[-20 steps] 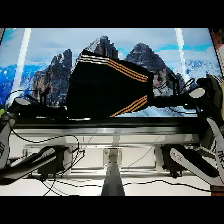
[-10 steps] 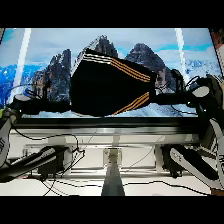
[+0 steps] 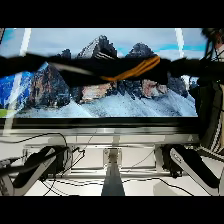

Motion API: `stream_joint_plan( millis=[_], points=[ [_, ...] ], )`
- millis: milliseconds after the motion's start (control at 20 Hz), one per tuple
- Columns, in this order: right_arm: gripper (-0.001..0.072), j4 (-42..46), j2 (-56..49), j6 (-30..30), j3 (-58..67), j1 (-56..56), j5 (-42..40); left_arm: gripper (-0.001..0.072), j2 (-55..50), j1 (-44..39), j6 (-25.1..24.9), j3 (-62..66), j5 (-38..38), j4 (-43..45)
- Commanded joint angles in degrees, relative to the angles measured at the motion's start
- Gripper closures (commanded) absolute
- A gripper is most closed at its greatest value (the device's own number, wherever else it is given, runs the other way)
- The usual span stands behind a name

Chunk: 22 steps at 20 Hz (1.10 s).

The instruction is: Fold the clothes and pants, and hang the long-sleeved shirts on hangers.

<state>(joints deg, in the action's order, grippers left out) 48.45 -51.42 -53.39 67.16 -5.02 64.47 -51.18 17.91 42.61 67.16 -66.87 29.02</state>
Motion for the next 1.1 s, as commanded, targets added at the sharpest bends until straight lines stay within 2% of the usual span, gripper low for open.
stream_joint_plan(
  millis=[0, 300, 450, 550, 700, 800, 950, 1050],
  points=[
    [0.0673, -0.24, 6.45, 0.07, 9.33, 3.98, -0.57, 0.0703, 10.6, 0.07, -0.02, 6.91, 13.29, -0.94],
    [0.0673, -6.78, 17.84, -0.24, 13.84, 5.9, -0.96, 0.0703, 24.46, 0.07, 0.02, 6.91, 25.68, 10.64],
    [0.0673, -8.17, 19.21, -8.26, 13.77, 5.9, -0.39, 0.0703, 24.63, 0.07, 2.67, 6.88, 27.85, 13.03],
    [0.0673, -8.13, 17.49, -11.08, 12.15, 5.9, 1.27, 0.0703, 20.46, -0.02, 4.22, 6.88, 27.34, 12.94],
    [0.0674, -8.0, 11.61, -13.0, 6.32, 5.9, 0.96, 0.0705, 8.17, -0.31, 6.25, 6.88, 24.3, 10.99],
    [0.0673, -6.1, 6.03, -13.0, 2.51, 5.9, -3.3, 0.0704, -1.88, -3.5, 6.19, 6.91, 24.26, 9.94],
    [0.0673, 3.58, -5.66, -13.03, 0.52, 5.75, -12.39, 0.0704, -16.02, -10.69, 4.55, 6.91, 25.64, 9.97],
    [0.0673, 7.87, -13.79, -13.05, 0.52, 5.73, -16.15, 0.0704, -22.53, -14.12, 6.14, 6.91, 24.61, 9.99]
  ],
)
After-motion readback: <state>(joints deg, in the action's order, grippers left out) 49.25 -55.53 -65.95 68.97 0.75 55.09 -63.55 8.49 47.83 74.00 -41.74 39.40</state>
